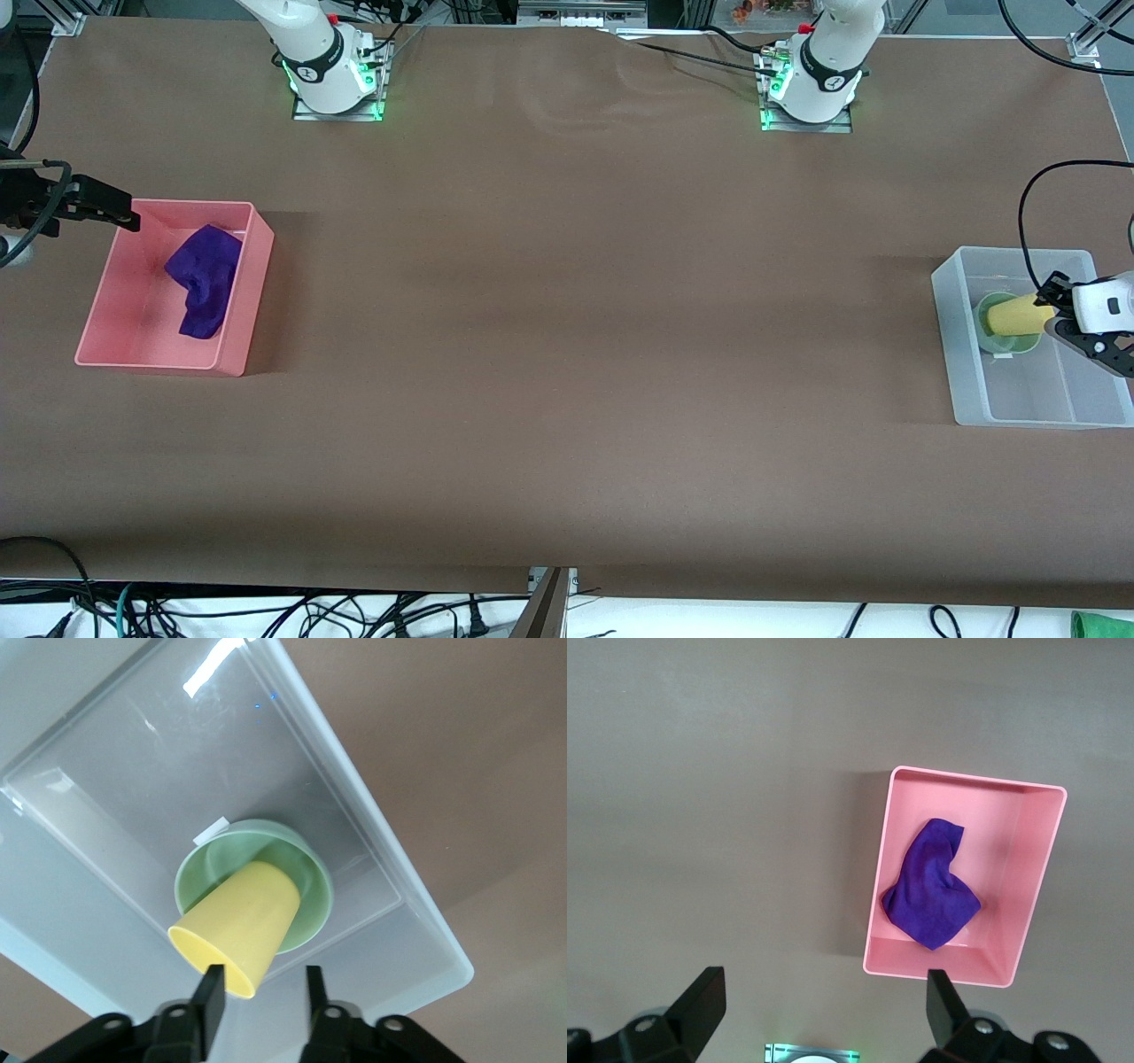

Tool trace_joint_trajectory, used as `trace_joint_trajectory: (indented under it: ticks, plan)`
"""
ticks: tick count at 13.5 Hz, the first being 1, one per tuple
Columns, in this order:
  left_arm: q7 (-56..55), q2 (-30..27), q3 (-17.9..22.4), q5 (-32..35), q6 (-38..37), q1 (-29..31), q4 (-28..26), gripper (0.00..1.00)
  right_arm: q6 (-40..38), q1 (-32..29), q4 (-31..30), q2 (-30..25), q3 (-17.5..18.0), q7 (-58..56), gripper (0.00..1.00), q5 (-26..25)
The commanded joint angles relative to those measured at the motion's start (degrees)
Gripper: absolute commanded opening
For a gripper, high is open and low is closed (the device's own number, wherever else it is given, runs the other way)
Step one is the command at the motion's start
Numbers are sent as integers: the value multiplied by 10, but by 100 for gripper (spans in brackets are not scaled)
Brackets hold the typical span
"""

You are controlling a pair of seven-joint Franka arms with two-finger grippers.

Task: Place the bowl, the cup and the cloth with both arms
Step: 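Release the cup in the clear bin and raise the left gripper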

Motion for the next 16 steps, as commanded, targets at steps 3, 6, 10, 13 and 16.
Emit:
trace_joint_trajectory:
  ticks: [3,6,10,13,16]
  plan:
    - [-36,-34,-90,4,-39,-1,31,100,1,2,10,6,6,9,100,-8]
    - [-159,-34,-162,-46,-97,-2,86,100,1,2,10,7,5,9,100,-9]
    - [-352,-80,-214,-109,-148,-33,90,100,3,2,10,7,5,9,100,-13]
    - [-428,-115,-82,-141,-210,-191,130,100,3,2,10,7,5,9,100,-13]
    - [-435,-199,46,-183,-158,-299,72,100,3,2,10,7,5,9,100,-13]
